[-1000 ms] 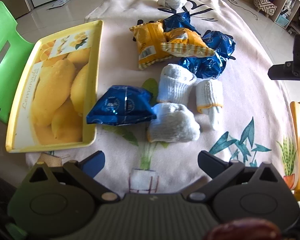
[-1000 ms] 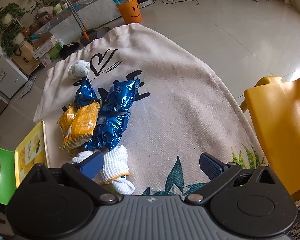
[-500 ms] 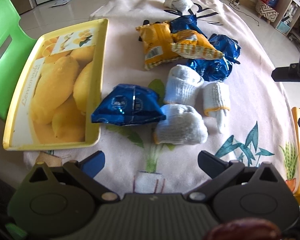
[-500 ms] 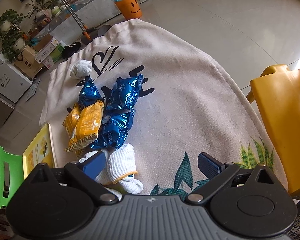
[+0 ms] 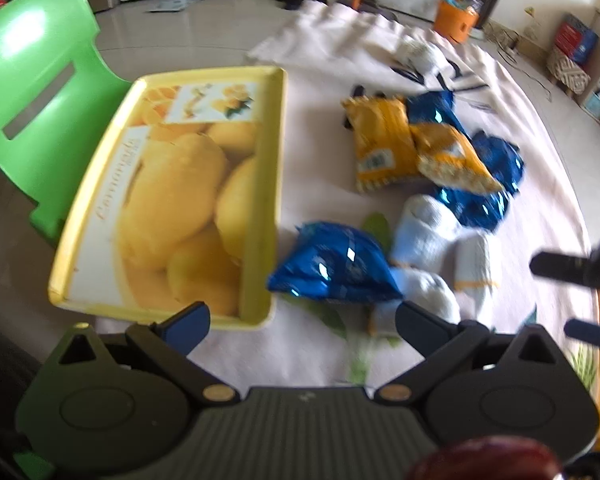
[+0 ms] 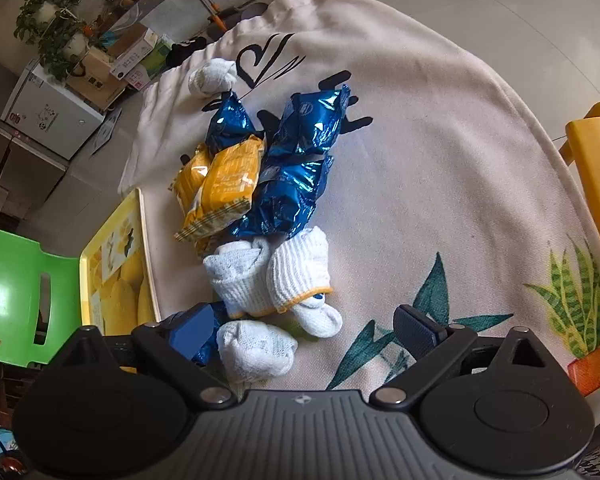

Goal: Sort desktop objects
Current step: 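Close the right gripper on the white knit sock, then grasp the blue foil bag with the left gripper while the right gripper holds the sock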

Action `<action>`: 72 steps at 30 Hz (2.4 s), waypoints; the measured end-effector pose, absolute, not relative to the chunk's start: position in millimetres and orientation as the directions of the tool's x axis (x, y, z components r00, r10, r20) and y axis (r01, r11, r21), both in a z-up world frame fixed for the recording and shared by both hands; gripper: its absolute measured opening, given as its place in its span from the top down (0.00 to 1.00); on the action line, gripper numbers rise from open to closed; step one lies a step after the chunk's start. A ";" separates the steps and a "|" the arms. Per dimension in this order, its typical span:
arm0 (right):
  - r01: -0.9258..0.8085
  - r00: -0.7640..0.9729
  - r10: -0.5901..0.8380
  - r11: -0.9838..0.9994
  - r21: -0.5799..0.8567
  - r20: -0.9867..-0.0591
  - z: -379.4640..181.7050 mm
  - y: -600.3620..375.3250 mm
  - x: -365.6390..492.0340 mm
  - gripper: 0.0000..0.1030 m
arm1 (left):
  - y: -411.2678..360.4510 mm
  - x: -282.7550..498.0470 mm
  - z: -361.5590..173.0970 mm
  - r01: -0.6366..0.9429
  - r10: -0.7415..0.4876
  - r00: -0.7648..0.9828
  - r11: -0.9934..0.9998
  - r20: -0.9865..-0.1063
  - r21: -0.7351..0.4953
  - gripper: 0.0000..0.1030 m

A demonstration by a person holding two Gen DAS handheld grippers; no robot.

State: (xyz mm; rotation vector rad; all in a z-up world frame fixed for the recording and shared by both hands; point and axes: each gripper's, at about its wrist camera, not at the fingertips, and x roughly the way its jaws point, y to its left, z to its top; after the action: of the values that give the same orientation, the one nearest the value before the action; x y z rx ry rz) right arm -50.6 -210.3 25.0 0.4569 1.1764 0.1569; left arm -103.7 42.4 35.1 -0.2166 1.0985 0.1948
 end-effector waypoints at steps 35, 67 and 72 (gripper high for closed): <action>0.106 0.306 0.416 0.879 0.465 -0.856 -36.0 -148.2 -49.3 0.47 | 68.6 -91.1 30.3 -0.315 0.040 0.438 0.943 -0.898 -0.112 0.01; 0.329 0.324 0.268 0.867 0.374 -0.907 -23.9 -198.0 -50.0 0.50 | 30.8 -60.6 -6.1 -0.113 -0.182 0.440 0.960 -0.879 -0.256 0.01; 0.327 0.323 0.265 0.870 0.370 -0.909 -24.0 -196.9 -50.4 0.50 | 28.8 -57.1 -9.1 -0.134 -0.096 0.437 0.976 -0.894 -0.171 0.01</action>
State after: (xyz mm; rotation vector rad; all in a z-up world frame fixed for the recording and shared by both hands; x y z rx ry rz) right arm -50.4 -196.9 -24.0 0.5513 1.2603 -0.0431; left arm -57.1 28.8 -9.1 -0.2296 1.1213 0.0239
